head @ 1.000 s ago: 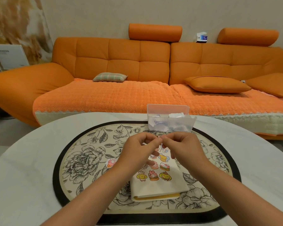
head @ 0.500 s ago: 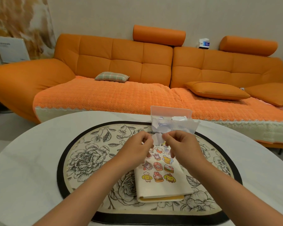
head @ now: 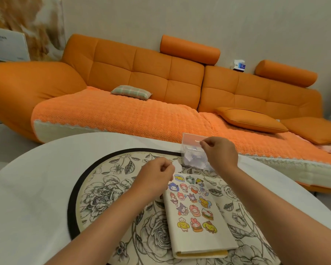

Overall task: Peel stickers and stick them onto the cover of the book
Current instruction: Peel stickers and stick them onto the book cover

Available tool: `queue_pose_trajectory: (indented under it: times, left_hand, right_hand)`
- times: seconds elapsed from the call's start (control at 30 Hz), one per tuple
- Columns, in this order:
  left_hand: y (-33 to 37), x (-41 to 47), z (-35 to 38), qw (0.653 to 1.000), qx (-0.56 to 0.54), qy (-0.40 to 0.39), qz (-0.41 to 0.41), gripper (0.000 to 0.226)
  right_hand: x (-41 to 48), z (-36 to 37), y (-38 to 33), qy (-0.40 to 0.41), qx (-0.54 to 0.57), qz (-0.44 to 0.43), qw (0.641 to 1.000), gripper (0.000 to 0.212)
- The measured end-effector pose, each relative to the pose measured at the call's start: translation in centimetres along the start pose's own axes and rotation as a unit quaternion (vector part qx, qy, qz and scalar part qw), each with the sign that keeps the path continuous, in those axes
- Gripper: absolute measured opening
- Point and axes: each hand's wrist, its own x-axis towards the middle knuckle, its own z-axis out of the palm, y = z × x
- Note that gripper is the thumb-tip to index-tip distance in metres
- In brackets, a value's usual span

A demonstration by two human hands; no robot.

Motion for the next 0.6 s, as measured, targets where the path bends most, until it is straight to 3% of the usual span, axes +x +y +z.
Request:
queue_pose_trajectory:
  times: [0.13,0.27,0.43,0.6]
  left_hand:
    - [0.1,0.2,-0.3,1.000,-0.005,0.010,-0.006,0.019]
    - [0.2,0.1,-0.4,1.000,-0.014,0.015,-0.018,0.018]
    - [0.8,-0.2,0.2,0.997,-0.054,0.009,-0.048,0.020]
    - [1.7,-1.2,1.3,0.994,-0.081,-0.023,-0.073,0.021]
  right_hand:
    - [1.6,1.2,0.0,-0.034,-0.057,0.004,0.998,0.028]
    - [0.2,0.5,-0.7,-0.056,-0.015,-0.028,0.998,0.023]
    - [-5.1,-2.3,-2.3,-0.087,0.058,-0.138,0.985,0.012]
    - [-9.9,-4.6,-2.0,-0.122,-0.027,-0.253,0.959,0.020]
